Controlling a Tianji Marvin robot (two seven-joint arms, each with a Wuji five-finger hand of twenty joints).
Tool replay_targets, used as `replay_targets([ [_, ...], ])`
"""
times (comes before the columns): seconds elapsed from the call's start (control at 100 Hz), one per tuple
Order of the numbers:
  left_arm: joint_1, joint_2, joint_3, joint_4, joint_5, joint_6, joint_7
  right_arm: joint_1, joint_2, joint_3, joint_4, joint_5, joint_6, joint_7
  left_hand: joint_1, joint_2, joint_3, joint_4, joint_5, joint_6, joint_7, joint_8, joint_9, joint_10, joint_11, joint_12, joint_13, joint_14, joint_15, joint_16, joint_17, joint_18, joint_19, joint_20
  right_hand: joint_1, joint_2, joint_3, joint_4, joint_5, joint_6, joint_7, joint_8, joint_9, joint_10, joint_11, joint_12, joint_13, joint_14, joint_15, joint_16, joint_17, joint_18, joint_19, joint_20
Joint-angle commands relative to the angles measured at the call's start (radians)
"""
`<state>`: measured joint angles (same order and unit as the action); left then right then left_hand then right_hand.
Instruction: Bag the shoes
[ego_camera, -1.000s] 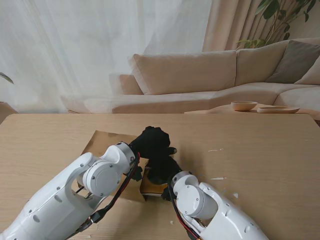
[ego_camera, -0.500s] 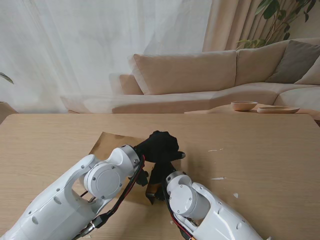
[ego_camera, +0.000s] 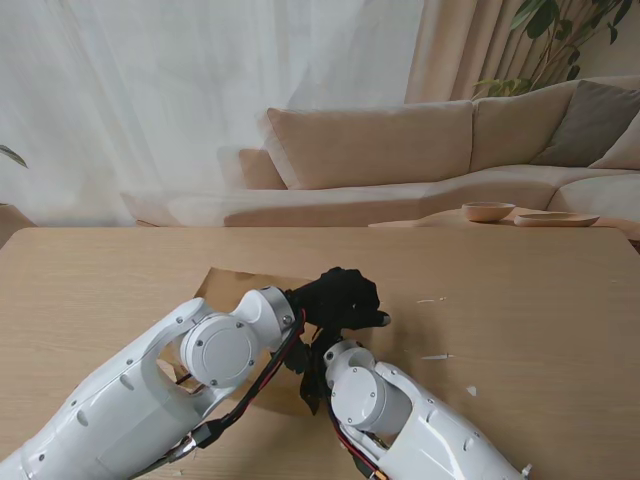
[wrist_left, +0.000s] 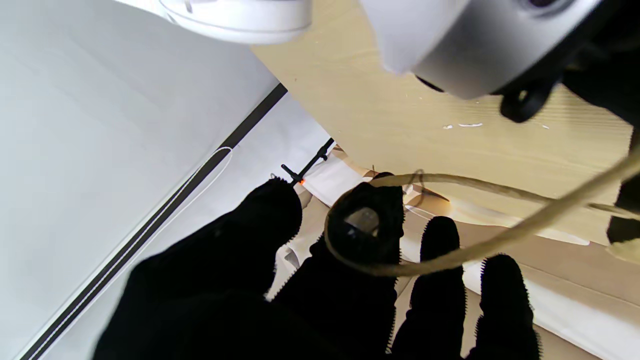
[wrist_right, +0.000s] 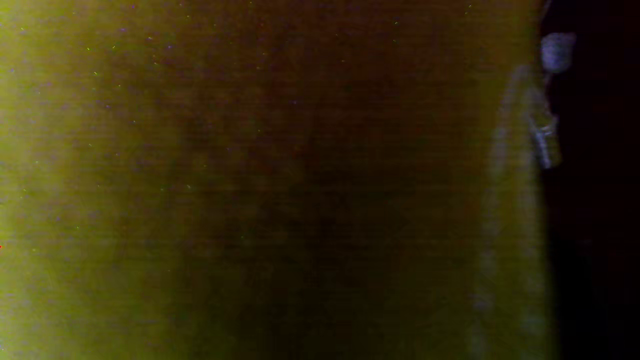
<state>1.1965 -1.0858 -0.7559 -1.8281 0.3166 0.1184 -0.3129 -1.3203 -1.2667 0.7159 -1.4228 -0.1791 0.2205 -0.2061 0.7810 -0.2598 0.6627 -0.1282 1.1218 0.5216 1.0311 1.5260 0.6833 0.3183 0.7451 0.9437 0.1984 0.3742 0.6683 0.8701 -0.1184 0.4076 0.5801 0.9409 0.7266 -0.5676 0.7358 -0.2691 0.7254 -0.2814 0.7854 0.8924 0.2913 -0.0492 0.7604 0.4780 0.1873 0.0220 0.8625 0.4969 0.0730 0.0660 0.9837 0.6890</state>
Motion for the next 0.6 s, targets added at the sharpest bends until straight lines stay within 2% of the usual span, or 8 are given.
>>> replay_targets([
  [0.0, -0.007, -0.009, 0.013, -0.005, 0.001, -0.001, -0.011, 0.014, -0.024, -0.005, -0.015, 0.008, -0.013, 0.007, 0.002, 0.013, -0.005, 0.022, 0.016, 0.019, 0.001, 0.036, -0.015, 0.002, -0.003, 0.012, -0.032, -0.009, 0.007, 0.020, -0.005, 0.003, 0.022, 0.019, 0.029, 0.228, 0.066, 0.041, 0.023, -0.166, 0.098, 0.016, 0.116, -0.027, 0.238, 0.080, 0.029, 0.001, 0.026, 0.017, 0.068, -0.111, 0.333, 0.056],
  [0.27, -0.019, -0.017, 0.036, -0.004, -0.054, 0.016, -0.009, 0.045, -0.043, -0.029, 0.025, 0.037, -0.020, 0.002, 0.002, 0.014, -0.006, 0.022, 0.014, 0.018, 0.000, 0.036, -0.017, 0.004, -0.003, 0.014, -0.035, -0.009, 0.007, 0.021, -0.007, 0.002, 0.026, 0.013, 0.030, 0.229, 0.061, 0.041, 0.020, -0.168, 0.099, 0.013, 0.116, -0.028, 0.238, 0.079, 0.029, 0.001, 0.026, 0.018, 0.068, -0.109, 0.342, 0.054],
  [0.42, -0.009, -0.020, 0.029, -0.006, -0.050, 0.023, 0.003, 0.057, -0.049, -0.037, 0.048, 0.043, -0.021, 0.000, 0.001, 0.011, -0.006, 0.022, 0.014, 0.018, 0.000, 0.036, -0.014, 0.008, -0.002, 0.014, -0.032, -0.005, 0.008, 0.022, -0.006, 0.004, 0.029, 0.011, 0.028, 0.224, 0.055, 0.040, 0.013, -0.171, 0.091, 0.003, 0.113, -0.031, 0.236, 0.077, 0.027, 0.005, 0.021, 0.016, 0.065, -0.108, 0.342, 0.051],
  [0.49, -0.007, -0.020, 0.028, -0.005, -0.034, 0.034, 0.007, 0.061, -0.050, -0.041, 0.058, 0.043, -0.023, 0.002, 0.000, 0.008, -0.006, 0.022, 0.014, 0.019, -0.001, 0.036, -0.011, 0.008, -0.001, 0.015, -0.032, -0.004, 0.010, 0.023, -0.006, 0.004, 0.031, 0.010, -0.030, 0.162, 0.083, 0.034, -0.047, -0.173, 0.079, -0.082, 0.099, -0.048, 0.213, 0.069, 0.023, 0.006, -0.012, 0.000, 0.055, -0.097, 0.321, 0.032],
  [0.56, -0.005, -0.020, 0.027, -0.002, -0.025, 0.043, 0.012, 0.065, -0.045, -0.045, 0.061, 0.029, -0.026, 0.012, -0.001, 0.005, -0.004, 0.023, 0.013, 0.019, -0.002, 0.036, -0.011, 0.011, -0.001, 0.015, -0.033, -0.001, 0.010, 0.023, -0.006, 0.005, 0.033, 0.010, -0.150, 0.069, 0.139, 0.013, -0.153, -0.155, 0.068, -0.139, 0.068, -0.058, 0.188, 0.065, 0.010, 0.008, -0.039, -0.013, 0.048, -0.090, 0.301, 0.022],
  [0.59, -0.005, -0.021, 0.026, 0.000, -0.024, 0.046, 0.013, 0.066, -0.043, -0.047, 0.062, 0.023, -0.027, 0.017, -0.002, 0.003, -0.003, 0.023, 0.012, 0.020, -0.003, 0.036, -0.010, 0.013, 0.000, 0.015, -0.033, 0.000, 0.010, 0.023, -0.006, 0.006, 0.034, 0.010, -0.188, 0.032, 0.166, 0.003, -0.196, -0.126, 0.072, -0.152, 0.053, -0.056, 0.186, 0.064, 0.006, 0.008, -0.043, -0.016, 0.046, -0.089, 0.296, 0.020],
])
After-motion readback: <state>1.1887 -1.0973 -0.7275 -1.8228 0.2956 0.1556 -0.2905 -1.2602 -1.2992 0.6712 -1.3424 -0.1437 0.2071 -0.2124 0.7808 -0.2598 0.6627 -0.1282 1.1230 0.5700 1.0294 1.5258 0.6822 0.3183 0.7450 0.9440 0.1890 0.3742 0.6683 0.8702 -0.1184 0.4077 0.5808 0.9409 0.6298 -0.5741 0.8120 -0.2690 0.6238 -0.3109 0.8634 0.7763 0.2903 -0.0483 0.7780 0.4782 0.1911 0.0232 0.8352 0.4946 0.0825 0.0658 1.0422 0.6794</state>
